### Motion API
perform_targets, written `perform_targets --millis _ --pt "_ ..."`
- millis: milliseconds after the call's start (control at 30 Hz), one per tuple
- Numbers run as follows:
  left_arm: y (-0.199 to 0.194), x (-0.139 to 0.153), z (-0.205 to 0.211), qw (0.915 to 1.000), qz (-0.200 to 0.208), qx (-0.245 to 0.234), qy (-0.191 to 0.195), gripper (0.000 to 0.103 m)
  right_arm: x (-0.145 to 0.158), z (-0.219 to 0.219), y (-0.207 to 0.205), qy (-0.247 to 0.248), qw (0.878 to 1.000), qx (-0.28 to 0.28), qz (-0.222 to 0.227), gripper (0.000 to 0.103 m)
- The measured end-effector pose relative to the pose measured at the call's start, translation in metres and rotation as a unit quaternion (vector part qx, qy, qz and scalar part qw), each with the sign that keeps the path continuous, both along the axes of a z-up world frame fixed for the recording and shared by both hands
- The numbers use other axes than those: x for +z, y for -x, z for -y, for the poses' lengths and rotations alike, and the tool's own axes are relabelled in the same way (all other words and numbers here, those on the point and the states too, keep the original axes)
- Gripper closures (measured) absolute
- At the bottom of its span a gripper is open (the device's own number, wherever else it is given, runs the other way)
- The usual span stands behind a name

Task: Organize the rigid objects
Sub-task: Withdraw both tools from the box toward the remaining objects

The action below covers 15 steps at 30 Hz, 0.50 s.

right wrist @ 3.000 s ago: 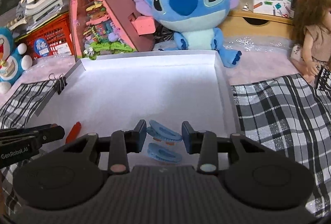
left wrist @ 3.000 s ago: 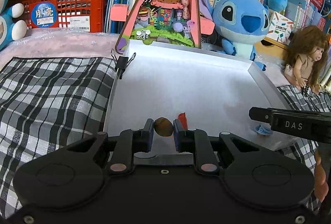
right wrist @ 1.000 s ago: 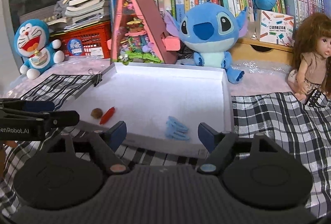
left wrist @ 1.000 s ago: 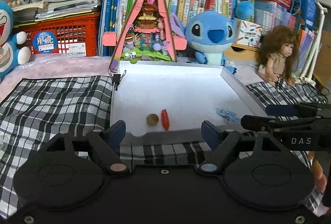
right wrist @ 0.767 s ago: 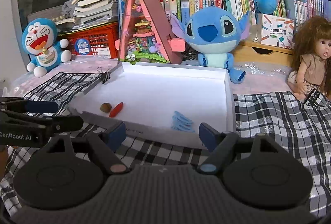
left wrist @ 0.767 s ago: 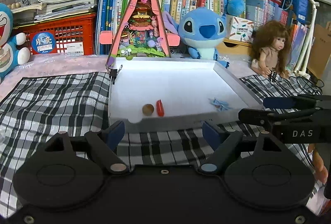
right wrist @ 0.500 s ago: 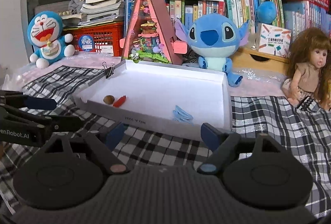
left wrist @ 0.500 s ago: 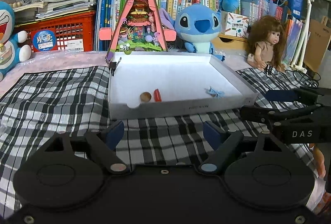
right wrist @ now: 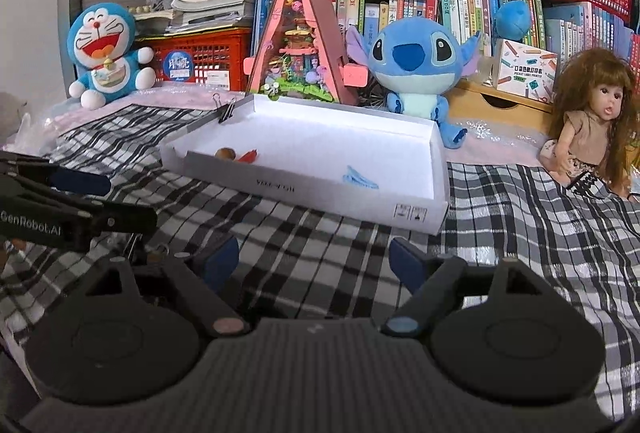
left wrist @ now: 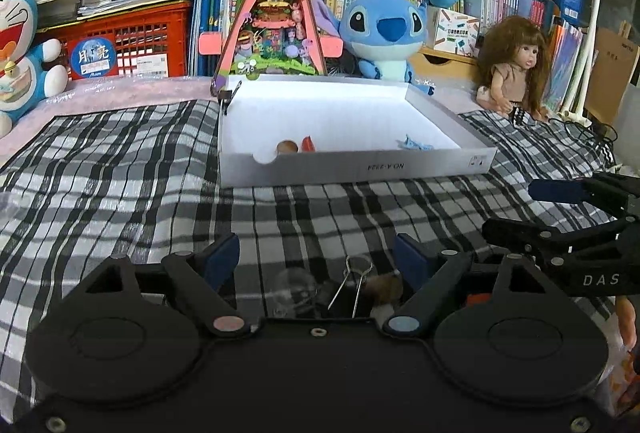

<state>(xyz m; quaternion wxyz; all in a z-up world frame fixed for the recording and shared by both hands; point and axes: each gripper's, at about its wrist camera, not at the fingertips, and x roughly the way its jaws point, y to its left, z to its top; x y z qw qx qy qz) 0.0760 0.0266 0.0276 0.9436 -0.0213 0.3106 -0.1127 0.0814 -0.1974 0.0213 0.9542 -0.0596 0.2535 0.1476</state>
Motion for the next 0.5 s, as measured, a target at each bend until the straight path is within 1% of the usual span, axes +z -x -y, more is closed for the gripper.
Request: perform_targets --millis 200,500 --pt "0.011 -0.008 -0.002 0.9999 0.004 -0.001 -0.016 0.020 -0.011 -0.001 0.013 0.017 1.000 -0.007 0.006 0.014" --pt "0.027 -0.015 -0.006 0.9996 0.012 0.007 -0.027 0.020 -0.018 0.004 0.026 0.005 1.000 -0.012 -0.002 0.014"
